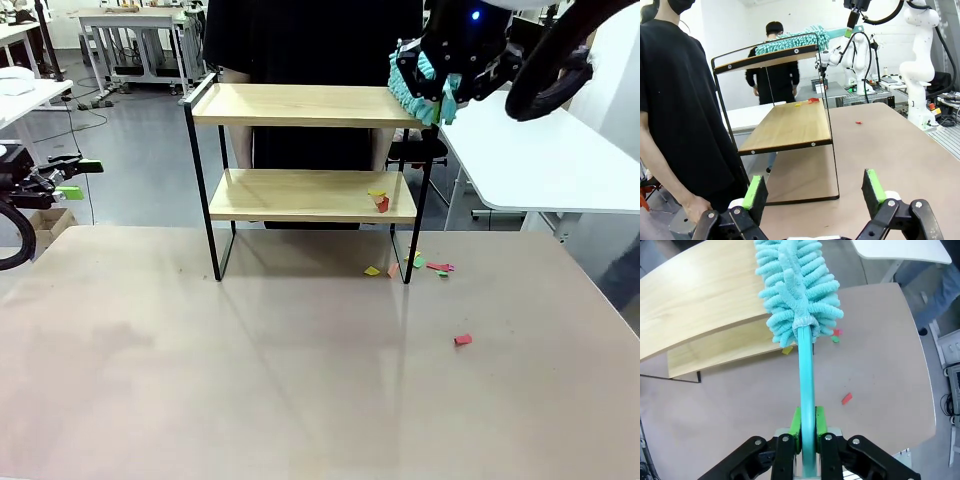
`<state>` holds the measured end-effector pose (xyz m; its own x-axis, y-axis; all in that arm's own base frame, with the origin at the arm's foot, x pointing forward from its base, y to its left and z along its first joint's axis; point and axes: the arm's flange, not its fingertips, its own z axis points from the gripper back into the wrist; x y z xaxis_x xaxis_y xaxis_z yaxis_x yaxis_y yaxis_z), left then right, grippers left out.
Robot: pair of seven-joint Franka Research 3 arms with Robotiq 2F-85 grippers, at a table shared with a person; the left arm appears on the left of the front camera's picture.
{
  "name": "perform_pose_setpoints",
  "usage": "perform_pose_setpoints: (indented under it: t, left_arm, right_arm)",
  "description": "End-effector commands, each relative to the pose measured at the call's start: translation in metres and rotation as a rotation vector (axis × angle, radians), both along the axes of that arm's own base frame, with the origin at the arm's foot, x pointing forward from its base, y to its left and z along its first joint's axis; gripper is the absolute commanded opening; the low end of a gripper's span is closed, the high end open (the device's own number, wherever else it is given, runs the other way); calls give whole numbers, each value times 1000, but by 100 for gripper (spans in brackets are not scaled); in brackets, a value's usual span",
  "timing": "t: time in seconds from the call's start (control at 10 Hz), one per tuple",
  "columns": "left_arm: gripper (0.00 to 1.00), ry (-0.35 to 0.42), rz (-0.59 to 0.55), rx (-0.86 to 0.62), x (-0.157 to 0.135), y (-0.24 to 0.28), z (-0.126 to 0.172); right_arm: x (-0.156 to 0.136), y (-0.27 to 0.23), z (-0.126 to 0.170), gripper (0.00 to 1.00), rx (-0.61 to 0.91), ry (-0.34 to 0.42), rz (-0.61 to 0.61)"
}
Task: Clean the shelf.
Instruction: Clean the specific section of the Shelf indicated by the human with the Duster.
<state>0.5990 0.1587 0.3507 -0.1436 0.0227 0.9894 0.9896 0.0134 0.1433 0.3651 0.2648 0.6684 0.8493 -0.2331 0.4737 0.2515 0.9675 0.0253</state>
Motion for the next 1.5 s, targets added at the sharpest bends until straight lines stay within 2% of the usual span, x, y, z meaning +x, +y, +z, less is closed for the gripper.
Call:
perform_pose_setpoints:
  t: [0.0, 0.4, 0.6, 0.8, 1.1, 1.4]
  left_arm:
    - [100, -12, -5, 5, -1, 0, 2]
    - [100, -12, -5, 5, -1, 0, 2]
    - [100, -12, -5, 5, -1, 0, 2]
    - [100, -12, -5, 5, -1, 0, 2]
    - [100, -12, -5, 5, -1, 0, 2]
    - [100, -12, -5, 5, -1, 0, 2]
  right_arm:
    - [-1, 0, 0, 13, 0, -1, 1]
    - [-36, -31, 26, 13, 57, -67, 127]
    - [-54, -48, 33, 13, 131, -103, 255]
    - [-72, -58, 39, 13, 192, -160, 444]
    - [-77, -56, 39, 13, 281, -101, 719]
    - [-80, -54, 45, 13, 295, -27, 1017]
